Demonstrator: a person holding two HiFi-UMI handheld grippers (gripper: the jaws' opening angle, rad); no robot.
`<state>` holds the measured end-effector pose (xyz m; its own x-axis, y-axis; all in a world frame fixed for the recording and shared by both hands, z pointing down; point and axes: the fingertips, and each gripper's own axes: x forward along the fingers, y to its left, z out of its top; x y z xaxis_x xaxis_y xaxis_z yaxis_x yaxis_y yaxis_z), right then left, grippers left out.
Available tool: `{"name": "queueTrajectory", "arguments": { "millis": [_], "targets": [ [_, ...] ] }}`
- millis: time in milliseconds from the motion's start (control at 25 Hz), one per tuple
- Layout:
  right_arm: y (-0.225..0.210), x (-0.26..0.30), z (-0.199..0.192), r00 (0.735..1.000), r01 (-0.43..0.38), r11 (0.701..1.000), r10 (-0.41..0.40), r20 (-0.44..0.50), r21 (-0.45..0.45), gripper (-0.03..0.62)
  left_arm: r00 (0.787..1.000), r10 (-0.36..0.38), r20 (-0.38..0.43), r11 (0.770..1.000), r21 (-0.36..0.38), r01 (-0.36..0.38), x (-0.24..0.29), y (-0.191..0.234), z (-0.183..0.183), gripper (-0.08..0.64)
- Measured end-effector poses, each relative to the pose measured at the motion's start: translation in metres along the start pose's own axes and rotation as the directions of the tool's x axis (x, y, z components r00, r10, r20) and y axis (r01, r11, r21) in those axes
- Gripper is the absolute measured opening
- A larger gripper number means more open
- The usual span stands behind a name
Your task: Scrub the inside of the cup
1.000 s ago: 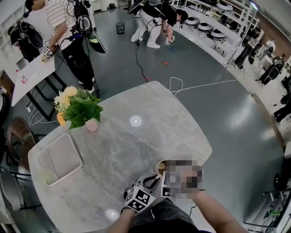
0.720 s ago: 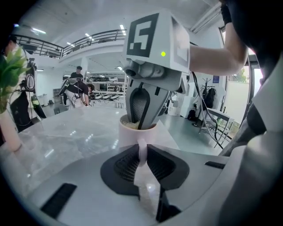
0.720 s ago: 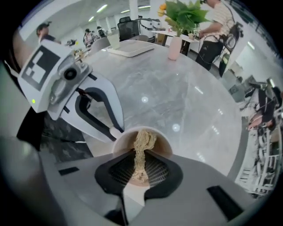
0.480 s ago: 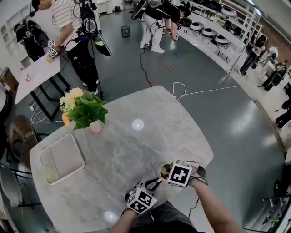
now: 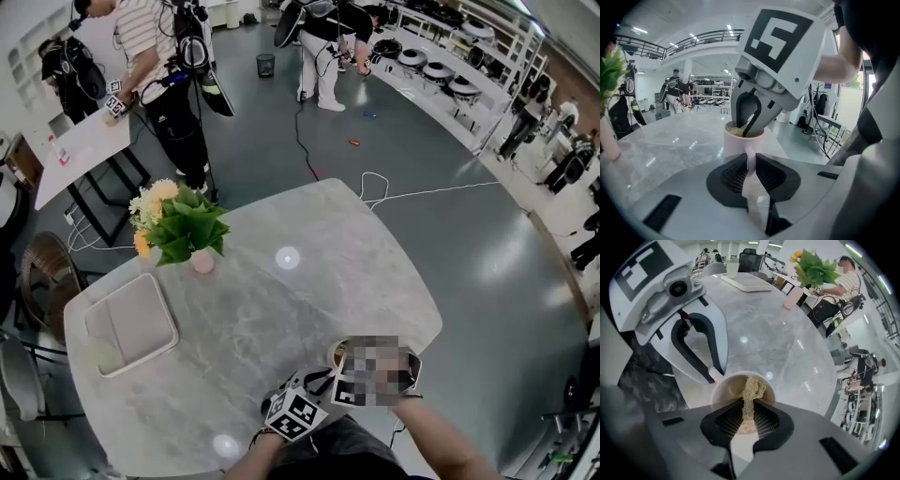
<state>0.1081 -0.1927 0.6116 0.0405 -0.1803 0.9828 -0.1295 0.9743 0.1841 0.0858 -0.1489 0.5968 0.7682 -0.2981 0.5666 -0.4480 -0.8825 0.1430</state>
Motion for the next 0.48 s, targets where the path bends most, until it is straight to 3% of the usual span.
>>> {"name": "queueTrajectory", "arguments": {
  "millis": [80,200,480],
  "targets": [
    [0.004,0.0,0.003,0.995,-0.088,0.993,0.085,0.045,0.073,0.06,1.0,0.0,-0.001,1.0,0.003,0.0,0.0,0.001,0.0,0.063],
    [0.009,-0.005,0.011,0.965,-0.239,0.958,0.217,0.147,0.16,0.06,1.0,0.01,-0.001,1.0,0.004,-0.01,0.0,0.002,0.001,0.062],
    [0.009,-0.013,0.015,0.931,-0.316,0.919,0.251,0.266,0.235,0.06,1.0,0.015,-0.003,1.0,0.006,-0.015,0.0,0.003,0.001,0.062]
  ]
}}
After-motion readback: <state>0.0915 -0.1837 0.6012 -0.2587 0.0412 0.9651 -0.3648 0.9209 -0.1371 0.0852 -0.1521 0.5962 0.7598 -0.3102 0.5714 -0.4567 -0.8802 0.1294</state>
